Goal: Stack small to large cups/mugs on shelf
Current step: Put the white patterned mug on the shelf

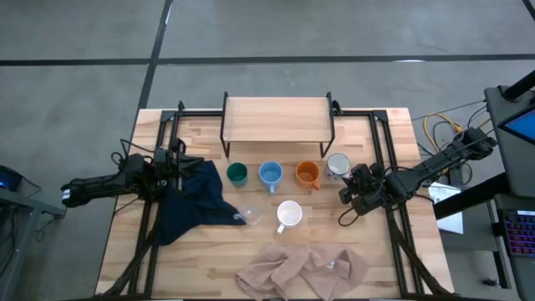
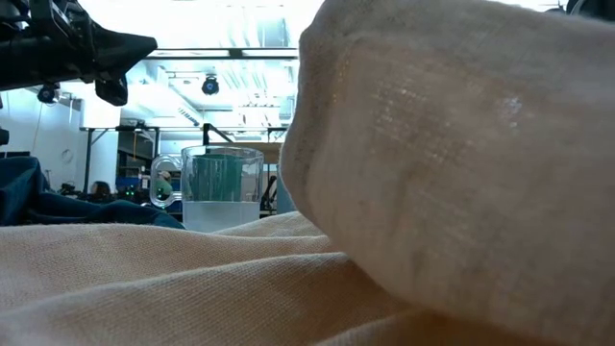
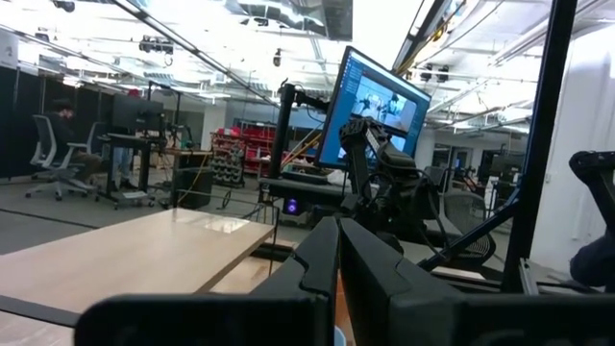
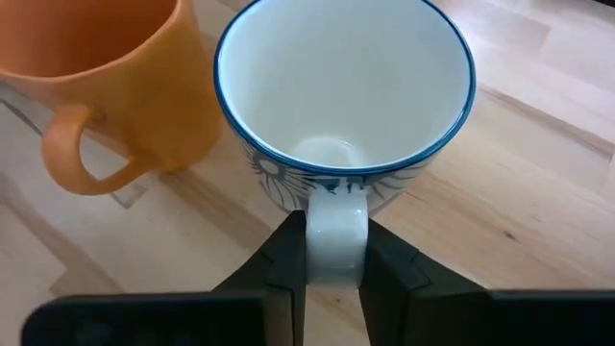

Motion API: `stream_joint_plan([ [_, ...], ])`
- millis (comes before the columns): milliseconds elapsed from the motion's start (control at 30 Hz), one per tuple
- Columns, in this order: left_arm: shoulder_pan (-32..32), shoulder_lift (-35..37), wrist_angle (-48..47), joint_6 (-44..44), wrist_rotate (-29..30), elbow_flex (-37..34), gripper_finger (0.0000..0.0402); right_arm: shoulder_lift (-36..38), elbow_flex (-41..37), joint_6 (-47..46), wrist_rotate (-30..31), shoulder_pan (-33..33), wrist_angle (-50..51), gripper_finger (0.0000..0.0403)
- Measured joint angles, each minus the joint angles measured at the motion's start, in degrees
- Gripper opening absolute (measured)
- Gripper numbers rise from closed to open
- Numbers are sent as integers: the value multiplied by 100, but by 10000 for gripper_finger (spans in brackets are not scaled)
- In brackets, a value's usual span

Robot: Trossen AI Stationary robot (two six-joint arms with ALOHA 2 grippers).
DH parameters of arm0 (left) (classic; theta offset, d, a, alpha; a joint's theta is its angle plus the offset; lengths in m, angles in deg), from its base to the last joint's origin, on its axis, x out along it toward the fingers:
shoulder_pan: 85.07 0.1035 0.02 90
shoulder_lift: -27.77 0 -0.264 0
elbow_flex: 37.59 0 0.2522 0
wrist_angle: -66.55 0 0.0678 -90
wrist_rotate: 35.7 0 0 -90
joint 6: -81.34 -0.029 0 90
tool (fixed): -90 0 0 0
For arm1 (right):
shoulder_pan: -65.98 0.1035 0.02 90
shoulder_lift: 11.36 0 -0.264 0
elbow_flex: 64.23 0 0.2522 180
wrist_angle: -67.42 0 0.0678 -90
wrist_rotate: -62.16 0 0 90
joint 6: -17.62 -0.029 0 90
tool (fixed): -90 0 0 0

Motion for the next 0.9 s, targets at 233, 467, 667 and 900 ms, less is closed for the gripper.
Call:
stream_joint_plan([
  [233, 0, -26, 2, 0, -2, -17, 0, 17, 65, -12, -226, 0, 45, 56],
  [467, 0, -26, 0, -1, -12, -20, 0, 34, 579, -35, -430, 2, 1104, 56],
  [667, -2, -24, 6, 0, -28, -22, 0, 84, 893, -4, -300, 1, 1452, 56],
  [900, -2, -24, 7, 0, -35, -22, 0, 87, 1306, 304, -78, 2, 1523, 56],
])
